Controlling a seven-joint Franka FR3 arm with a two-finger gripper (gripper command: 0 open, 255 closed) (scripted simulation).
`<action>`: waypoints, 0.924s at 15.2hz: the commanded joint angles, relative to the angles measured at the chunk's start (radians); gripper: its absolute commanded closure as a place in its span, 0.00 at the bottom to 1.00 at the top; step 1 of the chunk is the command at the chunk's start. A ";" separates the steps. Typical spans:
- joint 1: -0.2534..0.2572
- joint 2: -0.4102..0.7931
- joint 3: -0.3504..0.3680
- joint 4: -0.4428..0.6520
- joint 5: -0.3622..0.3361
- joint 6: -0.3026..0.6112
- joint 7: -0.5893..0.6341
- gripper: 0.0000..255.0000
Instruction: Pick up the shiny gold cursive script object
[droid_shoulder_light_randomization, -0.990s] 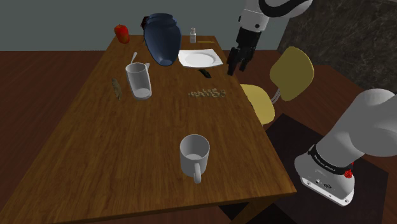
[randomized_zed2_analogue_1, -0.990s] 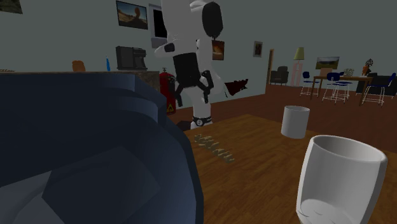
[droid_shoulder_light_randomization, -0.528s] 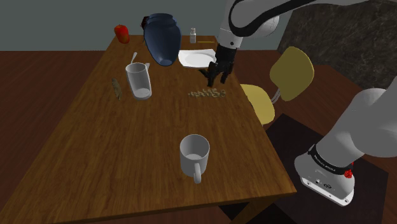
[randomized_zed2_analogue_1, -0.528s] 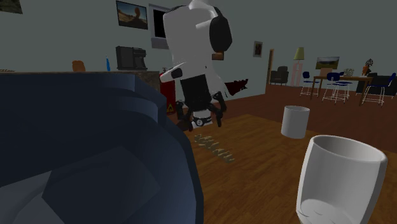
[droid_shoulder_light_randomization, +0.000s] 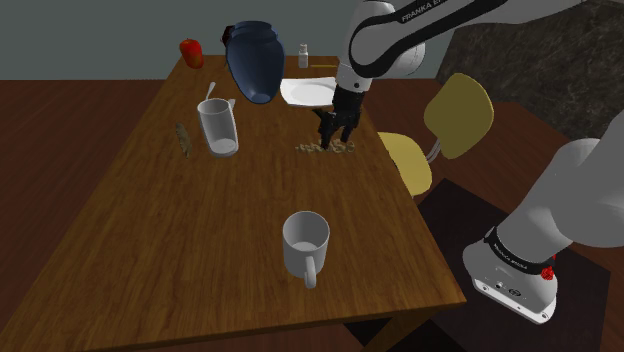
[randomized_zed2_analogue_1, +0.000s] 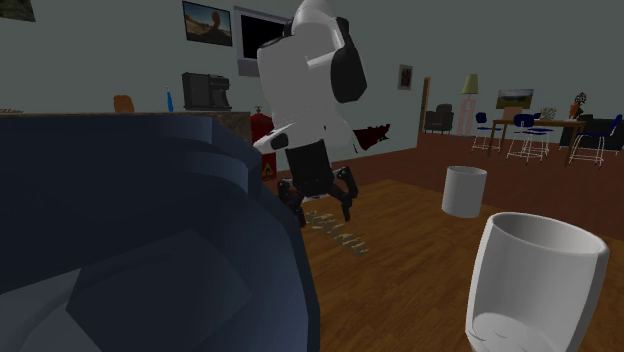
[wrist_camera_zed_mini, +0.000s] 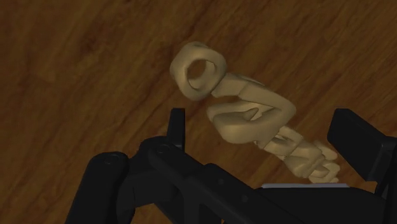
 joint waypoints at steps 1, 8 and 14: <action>0.001 0.004 0.001 -0.007 0.003 0.012 -0.004 0.00; 0.000 0.001 0.000 -0.009 0.003 0.010 -0.004 1.00; 0.000 -0.011 0.000 0.004 -0.004 -0.014 0.006 1.00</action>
